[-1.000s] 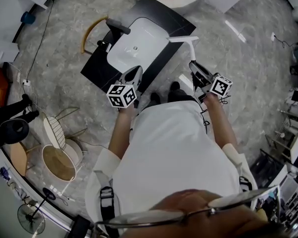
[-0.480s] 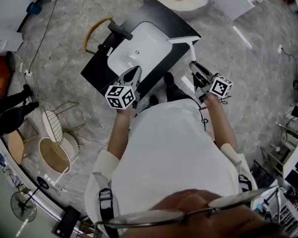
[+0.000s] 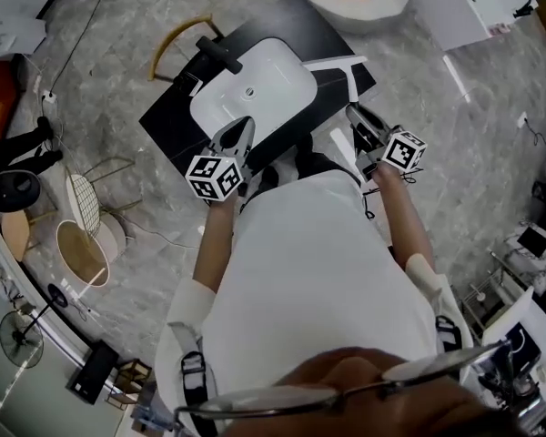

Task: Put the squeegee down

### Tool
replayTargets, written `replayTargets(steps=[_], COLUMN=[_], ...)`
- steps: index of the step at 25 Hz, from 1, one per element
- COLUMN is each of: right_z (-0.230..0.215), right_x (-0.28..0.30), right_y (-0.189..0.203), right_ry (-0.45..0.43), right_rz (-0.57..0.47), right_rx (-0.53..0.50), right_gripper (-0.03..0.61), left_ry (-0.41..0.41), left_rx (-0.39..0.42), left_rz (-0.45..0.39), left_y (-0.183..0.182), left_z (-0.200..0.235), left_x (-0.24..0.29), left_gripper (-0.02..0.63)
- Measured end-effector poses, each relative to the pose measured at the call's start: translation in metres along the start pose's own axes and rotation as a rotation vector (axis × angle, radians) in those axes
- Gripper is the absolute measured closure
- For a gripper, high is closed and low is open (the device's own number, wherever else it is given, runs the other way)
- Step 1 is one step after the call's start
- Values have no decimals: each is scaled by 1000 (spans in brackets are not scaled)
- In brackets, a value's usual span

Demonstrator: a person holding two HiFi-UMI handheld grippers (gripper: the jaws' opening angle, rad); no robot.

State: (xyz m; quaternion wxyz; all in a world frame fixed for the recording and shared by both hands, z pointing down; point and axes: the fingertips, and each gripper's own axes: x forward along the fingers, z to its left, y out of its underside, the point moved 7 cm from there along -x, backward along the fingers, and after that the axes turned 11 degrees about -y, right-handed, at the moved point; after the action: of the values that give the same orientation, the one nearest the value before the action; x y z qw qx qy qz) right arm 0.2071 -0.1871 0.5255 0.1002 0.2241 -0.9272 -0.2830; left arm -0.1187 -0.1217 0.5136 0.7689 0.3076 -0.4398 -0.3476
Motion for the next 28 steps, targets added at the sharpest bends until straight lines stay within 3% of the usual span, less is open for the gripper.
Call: replayTargets(steps=[18,28], right_z=[-126,-202], right_x=[78,126], right_y=[-56,-51], right_ry=[-19,81], right_rz=[330,434], right_rx=[-66,-140], right_gripper=[477,477], left_ry=[-204,-231], left_rx=[-133,-174], left_rz=[5,13], left_y=[22,30], left_z=[-30,-22], left_x=[51,63], left_gripper=[609,609])
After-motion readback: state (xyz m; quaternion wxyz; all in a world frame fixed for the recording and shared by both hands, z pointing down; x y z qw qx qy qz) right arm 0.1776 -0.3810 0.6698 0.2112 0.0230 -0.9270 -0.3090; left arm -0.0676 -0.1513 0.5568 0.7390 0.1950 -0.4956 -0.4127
